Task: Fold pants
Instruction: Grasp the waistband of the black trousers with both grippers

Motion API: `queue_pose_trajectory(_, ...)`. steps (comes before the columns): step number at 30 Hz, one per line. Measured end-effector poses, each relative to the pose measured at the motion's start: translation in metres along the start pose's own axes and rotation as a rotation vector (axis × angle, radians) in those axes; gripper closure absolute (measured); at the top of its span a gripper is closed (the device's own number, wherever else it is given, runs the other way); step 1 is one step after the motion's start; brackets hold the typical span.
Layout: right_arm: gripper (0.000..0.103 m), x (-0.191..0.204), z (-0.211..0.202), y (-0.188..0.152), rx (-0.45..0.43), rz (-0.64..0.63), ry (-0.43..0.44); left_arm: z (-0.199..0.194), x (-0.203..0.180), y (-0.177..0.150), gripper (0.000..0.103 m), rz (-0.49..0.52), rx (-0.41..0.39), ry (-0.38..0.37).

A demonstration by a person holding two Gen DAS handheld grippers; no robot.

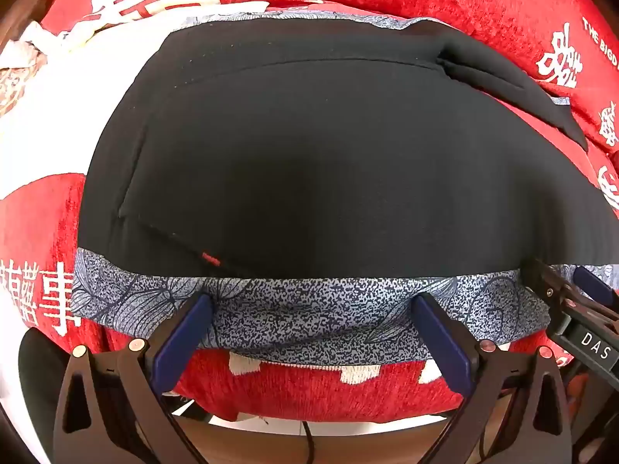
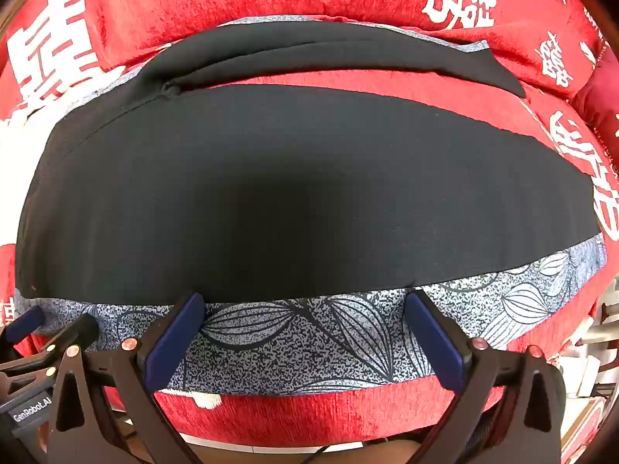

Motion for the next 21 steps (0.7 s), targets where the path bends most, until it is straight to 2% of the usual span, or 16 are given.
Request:
queue_pose_trajectory(8,0.000,-0.003,0.001,0.002,0.031,0.018,0.001,-0.003,0.004,-0.003,0.000,-0.012,0.001,0.010)
queue_pose_trajectory(11,0.000,-0.008,0.007,-0.007,0.039,0.016,0.001,0.002,-0.002,-0.008,0.000,-0.023,0.018,0.000)
queue_pose_trajectory(16,0.000,-0.012,0.016,0.000,0.102,0.013,-0.004,0.009,0.003,-0.001,0.000,-0.033,0.071,-0.009)
queue_pose_trajectory(21,0.000,-0.015,0.020,-0.003,0.106,0.026,-0.018,0.016,0.006,0.006,0.000,-0.038,0.102,-0.017)
Point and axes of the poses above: each gripper's, at about its wrist camera, not at the fingertips, and z roughly the way its jaws point, x to its left, y to its top, the point moved 6 cm from there along z, roughly the way its jaws point, and after that the axes turned 7 degrees about z, right-handed, at the moved point
